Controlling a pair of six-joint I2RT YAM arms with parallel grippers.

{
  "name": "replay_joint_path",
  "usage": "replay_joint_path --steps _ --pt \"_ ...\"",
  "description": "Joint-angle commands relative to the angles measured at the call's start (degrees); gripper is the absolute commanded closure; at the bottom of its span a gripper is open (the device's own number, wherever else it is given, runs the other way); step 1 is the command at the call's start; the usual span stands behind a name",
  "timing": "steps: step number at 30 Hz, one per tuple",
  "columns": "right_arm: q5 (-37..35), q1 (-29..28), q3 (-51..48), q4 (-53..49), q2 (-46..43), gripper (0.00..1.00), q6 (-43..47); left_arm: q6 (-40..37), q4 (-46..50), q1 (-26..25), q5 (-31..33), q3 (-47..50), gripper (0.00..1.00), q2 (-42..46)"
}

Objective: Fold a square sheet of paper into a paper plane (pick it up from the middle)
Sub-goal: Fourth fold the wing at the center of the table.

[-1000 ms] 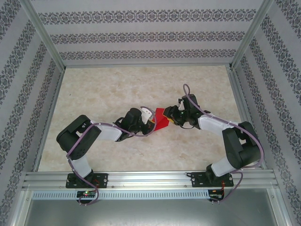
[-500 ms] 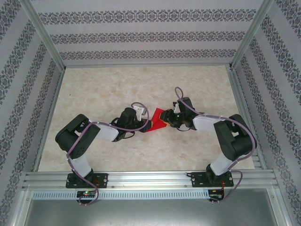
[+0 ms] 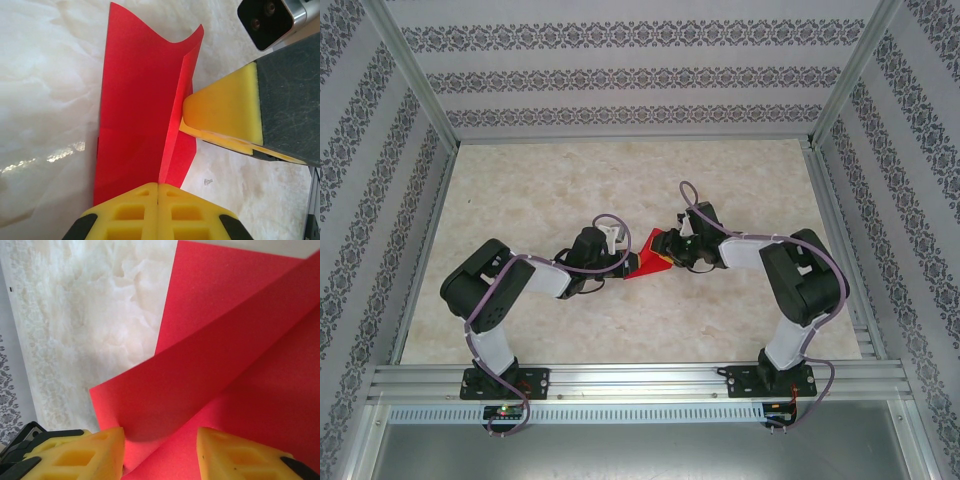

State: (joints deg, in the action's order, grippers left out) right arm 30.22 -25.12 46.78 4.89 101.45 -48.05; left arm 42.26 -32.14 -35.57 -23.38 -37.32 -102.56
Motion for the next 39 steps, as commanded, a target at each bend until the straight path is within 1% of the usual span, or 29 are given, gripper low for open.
replay_joint_path --steps 1,8,12,15,19,21,24,28,30,34,39 --pt "-1.14 -0.54 2.01 -0.74 1.35 0.56 0.51 1.53 -2.33 0.89 -1.02 0.65 0.96 -0.6" --pt "-3.95 -0.54 3.5 -4.89 2.76 0.51 0.9 2.45 -2.53 1.45 -1.79 0.33 0.95 -1.01" --pt "-6.16 -0.54 4.44 -8.35 3.86 0.49 1.13 2.05 -2.23 1.55 -2.74 -0.15 0.86 -0.08" --pt "-7.56 -0.56 4.94 -10.64 4.35 0.48 1.35 0.75 1.32 1.81 -2.42 -1.05 0.77 1.5" --pt "-9.46 -0.54 6.29 -14.67 5.48 0.46 1.5 -1.21 8.98 2.45 -0.26 -2.81 0.67 4.31" --pt "-10.88 -0.63 6.92 -16.9 5.99 0.46 1.45 -1.38 11.58 2.87 0.48 -3.64 0.65 5.4" --pt "-13.81 -0.8 7.77 -20.59 6.72 0.47 0.91 -1.68 15.97 3.14 1.03 -5.42 0.63 6.34" --pt "-16.21 -0.97 8.47 -23.82 8.19 0.49 0.27 -0.63 20.15 3.23 -2.65 -9.21 0.63 4.6" --pt "-16.83 -1.13 8.63 -25.07 8.61 0.49 0.05 -0.41 21.41 3.18 -5.64 -11.22 0.66 3.19" --pt "-17.34 -1.29 9.18 -27.08 9.59 0.51 0.23 -0.31 23.58 3.21 -6.75 -12.9 0.79 1.19" --pt "-17.19 -1.48 10.73 -29.68 11.44 0.52 1.04 0.55 24.45 3.31 -9.9 -14.81 0.86 -2.45"
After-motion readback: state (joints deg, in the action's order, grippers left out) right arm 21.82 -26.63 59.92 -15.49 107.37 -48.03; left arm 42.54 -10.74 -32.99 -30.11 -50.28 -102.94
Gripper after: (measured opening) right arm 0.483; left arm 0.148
